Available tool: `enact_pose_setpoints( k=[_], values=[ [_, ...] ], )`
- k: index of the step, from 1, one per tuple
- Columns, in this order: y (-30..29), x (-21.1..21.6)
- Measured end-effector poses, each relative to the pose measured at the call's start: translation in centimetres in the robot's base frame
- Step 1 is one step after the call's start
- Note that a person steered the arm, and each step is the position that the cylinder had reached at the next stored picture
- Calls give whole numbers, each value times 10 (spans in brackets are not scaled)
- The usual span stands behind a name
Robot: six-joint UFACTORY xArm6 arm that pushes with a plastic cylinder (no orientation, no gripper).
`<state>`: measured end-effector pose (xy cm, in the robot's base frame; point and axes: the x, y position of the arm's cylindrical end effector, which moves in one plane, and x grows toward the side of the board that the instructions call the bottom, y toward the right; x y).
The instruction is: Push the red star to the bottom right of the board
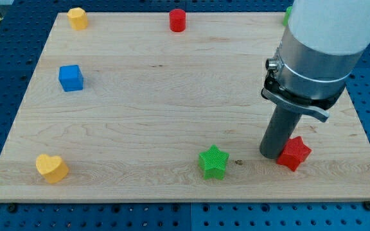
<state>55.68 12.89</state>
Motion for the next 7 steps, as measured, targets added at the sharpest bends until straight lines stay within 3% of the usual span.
enact_pose_setpoints(
  k=[2,5,7],
  values=[
    [14,0],
    [90,0],
    [35,-36]
  ],
)
